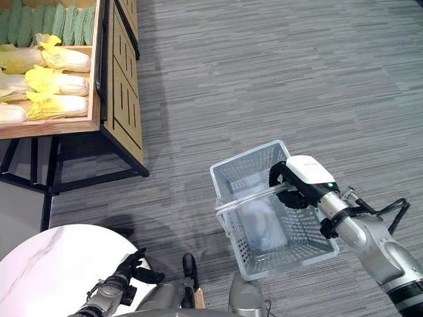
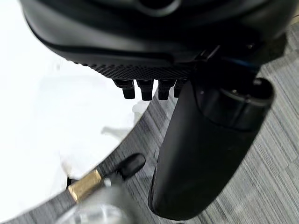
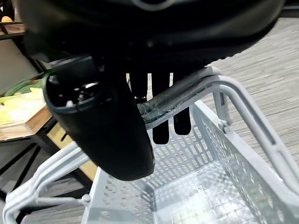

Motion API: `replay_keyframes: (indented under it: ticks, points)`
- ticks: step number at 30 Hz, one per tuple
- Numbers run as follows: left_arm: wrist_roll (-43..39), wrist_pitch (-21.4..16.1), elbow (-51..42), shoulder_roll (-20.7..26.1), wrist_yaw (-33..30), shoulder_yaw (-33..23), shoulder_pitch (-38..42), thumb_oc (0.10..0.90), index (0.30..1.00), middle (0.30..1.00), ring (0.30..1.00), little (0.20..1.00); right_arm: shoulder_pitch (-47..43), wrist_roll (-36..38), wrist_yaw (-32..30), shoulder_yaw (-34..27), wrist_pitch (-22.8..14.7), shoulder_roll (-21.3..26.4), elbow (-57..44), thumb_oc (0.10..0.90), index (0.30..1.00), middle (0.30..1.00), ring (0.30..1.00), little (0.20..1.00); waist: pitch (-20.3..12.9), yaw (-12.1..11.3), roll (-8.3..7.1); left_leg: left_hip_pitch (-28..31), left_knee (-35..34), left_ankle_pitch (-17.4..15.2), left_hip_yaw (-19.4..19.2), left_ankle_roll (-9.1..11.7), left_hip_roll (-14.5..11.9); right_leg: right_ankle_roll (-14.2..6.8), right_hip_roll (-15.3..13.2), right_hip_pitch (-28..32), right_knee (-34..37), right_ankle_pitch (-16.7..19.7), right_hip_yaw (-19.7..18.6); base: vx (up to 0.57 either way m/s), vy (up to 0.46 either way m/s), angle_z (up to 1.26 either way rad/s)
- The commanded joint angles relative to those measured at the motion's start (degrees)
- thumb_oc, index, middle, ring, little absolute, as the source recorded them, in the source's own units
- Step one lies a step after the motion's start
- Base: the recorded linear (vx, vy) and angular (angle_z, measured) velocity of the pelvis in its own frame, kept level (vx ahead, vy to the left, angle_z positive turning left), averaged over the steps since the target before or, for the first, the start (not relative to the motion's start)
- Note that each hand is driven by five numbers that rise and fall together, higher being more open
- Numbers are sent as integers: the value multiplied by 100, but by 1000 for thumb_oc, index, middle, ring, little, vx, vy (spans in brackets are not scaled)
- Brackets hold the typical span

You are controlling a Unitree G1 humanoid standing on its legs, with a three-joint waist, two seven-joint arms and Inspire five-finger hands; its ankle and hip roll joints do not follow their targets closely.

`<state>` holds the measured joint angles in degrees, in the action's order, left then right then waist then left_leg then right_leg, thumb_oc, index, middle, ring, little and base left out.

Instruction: Get the vegetables into the basket

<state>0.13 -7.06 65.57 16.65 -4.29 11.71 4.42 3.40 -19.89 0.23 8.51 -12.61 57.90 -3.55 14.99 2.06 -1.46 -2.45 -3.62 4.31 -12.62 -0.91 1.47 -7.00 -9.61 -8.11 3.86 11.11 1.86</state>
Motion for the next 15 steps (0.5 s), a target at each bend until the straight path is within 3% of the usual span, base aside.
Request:
replay_keyframes:
  ticks: [1, 7, 10, 15]
  points:
    - [213, -61, 135, 155, -105, 28, -157, 900, 1000, 1000, 1000, 1000, -741, 177, -426, -651, -315, -8, -488, 400, 300, 300, 300, 300, -302, -227, -191, -158, 512, -468, 240, 322, -361, -584, -361, 273, -567, -309, 126, 59, 25, 8]
    - [225, -67, 198, 97, -68, 5, -215, 900, 1000, 1000, 1000, 1000, -493, 54, -427, -657, -237, 18, 85, 400, 300, 300, 300, 300, -442, -264, -185, -22, 360, -431, 250, 376, -360, -591, -383, 430, -215, -296, 285, 46, -12, 6]
    - [278, -73, 156, 104, 2, 45, -318, 900, 1000, 1000, 1000, 1000, -394, -175, -532, -563, -108, 138, 1112, 400, 300, 300, 300, 300, -535, -296, -182, 124, 65, -244, 301, 473, -448, -587, -305, 605, -14, -313, 424, 37, -90, 14]
    - [443, -90, 244, 133, 72, 152, -368, 900, 1000, 1000, 1000, 1000, -242, -179, -737, -522, 41, -53, 2630, 400, 300, 300, 300, 300, -712, -299, -148, 195, -138, -50, 441, 610, -557, -560, -226, 775, 114, -313, 632, 12, -78, 13]
